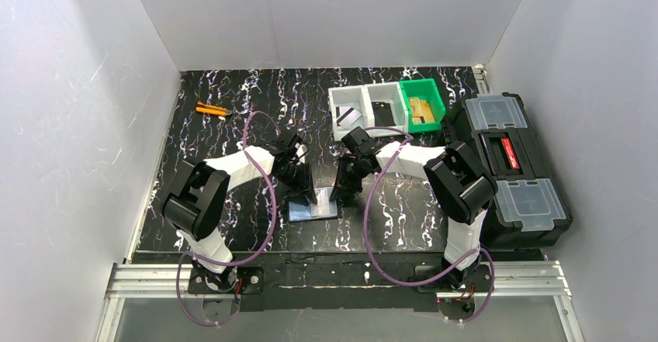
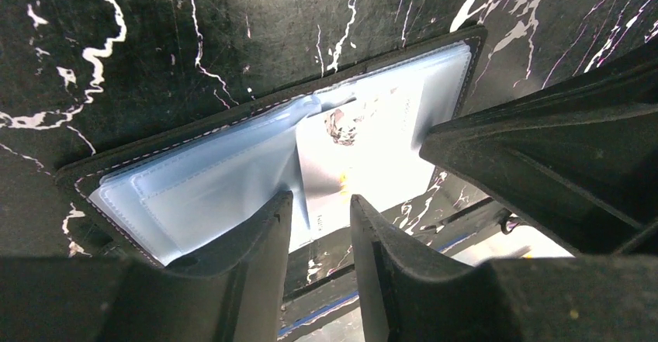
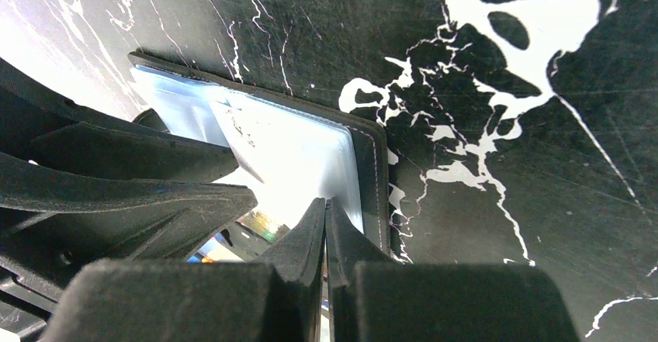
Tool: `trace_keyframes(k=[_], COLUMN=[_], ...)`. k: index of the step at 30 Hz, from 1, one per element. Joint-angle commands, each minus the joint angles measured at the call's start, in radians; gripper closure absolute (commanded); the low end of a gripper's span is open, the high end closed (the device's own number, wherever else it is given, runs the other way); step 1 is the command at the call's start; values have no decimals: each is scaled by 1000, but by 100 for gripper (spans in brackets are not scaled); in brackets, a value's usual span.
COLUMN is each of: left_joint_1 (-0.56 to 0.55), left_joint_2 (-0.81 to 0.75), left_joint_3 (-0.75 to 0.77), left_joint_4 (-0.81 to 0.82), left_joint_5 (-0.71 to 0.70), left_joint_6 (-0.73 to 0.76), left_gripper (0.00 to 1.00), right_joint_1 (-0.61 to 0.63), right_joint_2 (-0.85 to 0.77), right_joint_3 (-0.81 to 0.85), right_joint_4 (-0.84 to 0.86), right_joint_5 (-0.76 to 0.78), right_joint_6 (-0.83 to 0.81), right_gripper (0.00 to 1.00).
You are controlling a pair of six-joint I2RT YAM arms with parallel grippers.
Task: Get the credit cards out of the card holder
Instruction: Remove the credit card from the card holder.
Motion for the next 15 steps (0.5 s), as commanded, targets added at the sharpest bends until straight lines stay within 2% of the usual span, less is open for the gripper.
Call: trace_keyframes(k=[1, 15], left_joint_1=[7, 7], left_joint_2=[-4, 61], left_joint_3=[-10, -53], left_joint_4=[-94, 103], left_joint_5=[-102, 104], left_joint_6=[54, -42], left_gripper=[66, 69], right_joint_1=[5, 7], right_joint_2=[35, 44], right_joint_3=[-6, 3], right_joint_4=[-60, -66], right_joint_5=[60, 48], right_joint_6=[-15, -21], right_gripper=[94, 94])
